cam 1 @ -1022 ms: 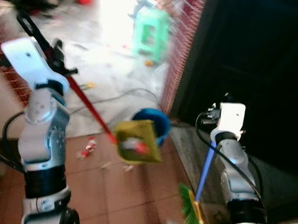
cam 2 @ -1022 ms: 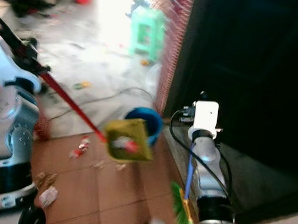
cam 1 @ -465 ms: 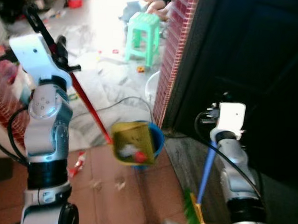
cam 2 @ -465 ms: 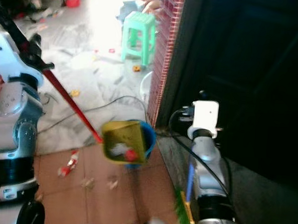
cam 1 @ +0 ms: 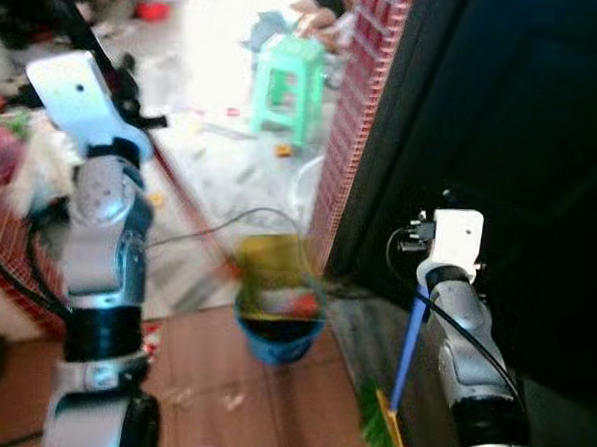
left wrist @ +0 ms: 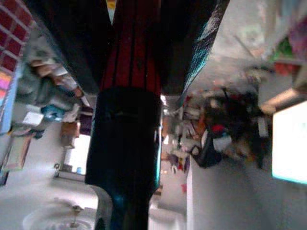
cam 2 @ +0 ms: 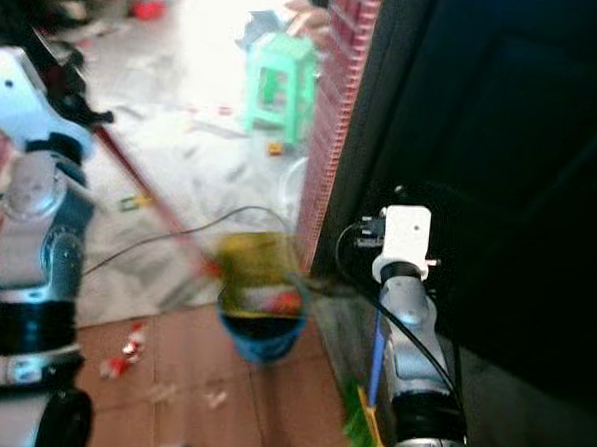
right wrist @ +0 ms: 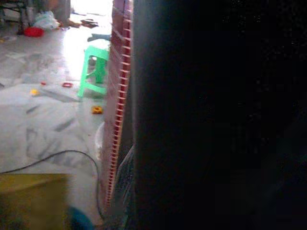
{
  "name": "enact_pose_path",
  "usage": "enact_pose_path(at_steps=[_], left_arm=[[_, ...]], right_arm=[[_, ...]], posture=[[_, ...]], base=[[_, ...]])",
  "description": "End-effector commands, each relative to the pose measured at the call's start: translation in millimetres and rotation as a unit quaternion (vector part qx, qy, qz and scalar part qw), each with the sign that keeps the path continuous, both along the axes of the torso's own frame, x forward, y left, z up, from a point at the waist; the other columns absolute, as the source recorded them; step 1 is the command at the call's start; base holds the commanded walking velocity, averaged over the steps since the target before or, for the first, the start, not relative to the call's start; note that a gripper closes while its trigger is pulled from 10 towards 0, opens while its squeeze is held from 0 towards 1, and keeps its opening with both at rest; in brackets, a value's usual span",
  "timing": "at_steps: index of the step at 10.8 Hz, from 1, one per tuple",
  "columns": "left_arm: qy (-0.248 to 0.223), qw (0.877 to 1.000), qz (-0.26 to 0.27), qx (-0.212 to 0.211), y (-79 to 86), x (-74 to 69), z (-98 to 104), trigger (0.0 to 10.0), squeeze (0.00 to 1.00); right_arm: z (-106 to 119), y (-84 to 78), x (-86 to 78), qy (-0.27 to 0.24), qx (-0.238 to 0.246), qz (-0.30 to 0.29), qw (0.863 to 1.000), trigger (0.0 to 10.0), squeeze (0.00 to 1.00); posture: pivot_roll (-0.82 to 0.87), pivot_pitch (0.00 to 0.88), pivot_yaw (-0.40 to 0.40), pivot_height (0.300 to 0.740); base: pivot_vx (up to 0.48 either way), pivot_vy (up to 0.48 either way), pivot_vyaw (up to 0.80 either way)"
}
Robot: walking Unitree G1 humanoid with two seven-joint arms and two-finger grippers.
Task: Sweep floor
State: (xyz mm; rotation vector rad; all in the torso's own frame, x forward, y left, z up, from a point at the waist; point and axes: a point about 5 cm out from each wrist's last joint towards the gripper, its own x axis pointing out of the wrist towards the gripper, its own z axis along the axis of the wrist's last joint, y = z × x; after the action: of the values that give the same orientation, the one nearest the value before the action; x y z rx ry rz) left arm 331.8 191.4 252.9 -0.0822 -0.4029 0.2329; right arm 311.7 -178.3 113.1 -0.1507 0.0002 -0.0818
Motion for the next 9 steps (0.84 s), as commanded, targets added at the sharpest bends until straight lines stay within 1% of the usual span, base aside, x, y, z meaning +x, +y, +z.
enact_pose_path(at_steps=[1, 2, 4, 5, 7, 8, 9], left_arm=[[-0.069, 0.997, -0.022, 0.014, -14.9, -2.5, 27, 10.0, 0.00], [-0.082, 0.995, -0.042, 0.048, -27.2, -2.7, 28, 10.0, 0.00], [-0.091, 0.990, -0.067, 0.089, -43.0, -4.2, 25, 10.0, 0.00], [-0.100, 0.982, -0.100, 0.128, -57.9, -4.8, 20, 10.0, 0.00], [-0.098, 0.974, -0.137, 0.148, -71.9, -5.2, 13, 10.0, 0.00], [-0.103, 0.965, -0.174, 0.164, -86.2, -9.4, 10, 10.0, 0.00], [-0.104, 0.955, -0.224, 0.165, -102.3, -13.9, 5, 10.0, 0.00]], right_arm=[[4, -9.3, -1.3, -0.009, -0.009, -0.010, 1.000, 10.0, 0.00], [3, -8.8, -2.0, -0.007, -0.010, -0.008, 1.000, 10.0, 0.00], [3, -8.9, -1.6, -0.007, -0.010, -0.008, 1.000, 10.0, 0.00], [4, -9.6, -1.1, -0.007, -0.010, -0.009, 1.000, 10.0, 0.00], [4, -10.2, 0.6, -0.006, -0.009, -0.012, 1.000, 10.0, 0.00], [4, -10.6, 1.6, -0.006, -0.008, -0.014, 1.000, 10.0, 0.00], [4, -9.9, 2.6, -0.006, -0.008, -0.013, 1.000, 10.0, 0.00]], posture=[[-0.07, 0.000, -0.027, 0.740], [-0.07, 0.000, -0.026, 0.740], [-0.07, 0.000, -0.030, 0.740], [-0.08, 0.000, -0.031, 0.740], [-0.08, 0.000, -0.030, 0.740], [-0.07, 0.000, -0.030, 0.740], [-0.07, 0.000, -0.031, 0.740]], base=[[0.000, 0.000, 0.00], [0.000, 0.000, 0.00], [0.000, 0.000, 0.00], [0.000, 0.000, 0.00], [0.000, 0.000, 0.00], [0.000, 0.000, 0.00], [0.000, 0.000, 0.00]])
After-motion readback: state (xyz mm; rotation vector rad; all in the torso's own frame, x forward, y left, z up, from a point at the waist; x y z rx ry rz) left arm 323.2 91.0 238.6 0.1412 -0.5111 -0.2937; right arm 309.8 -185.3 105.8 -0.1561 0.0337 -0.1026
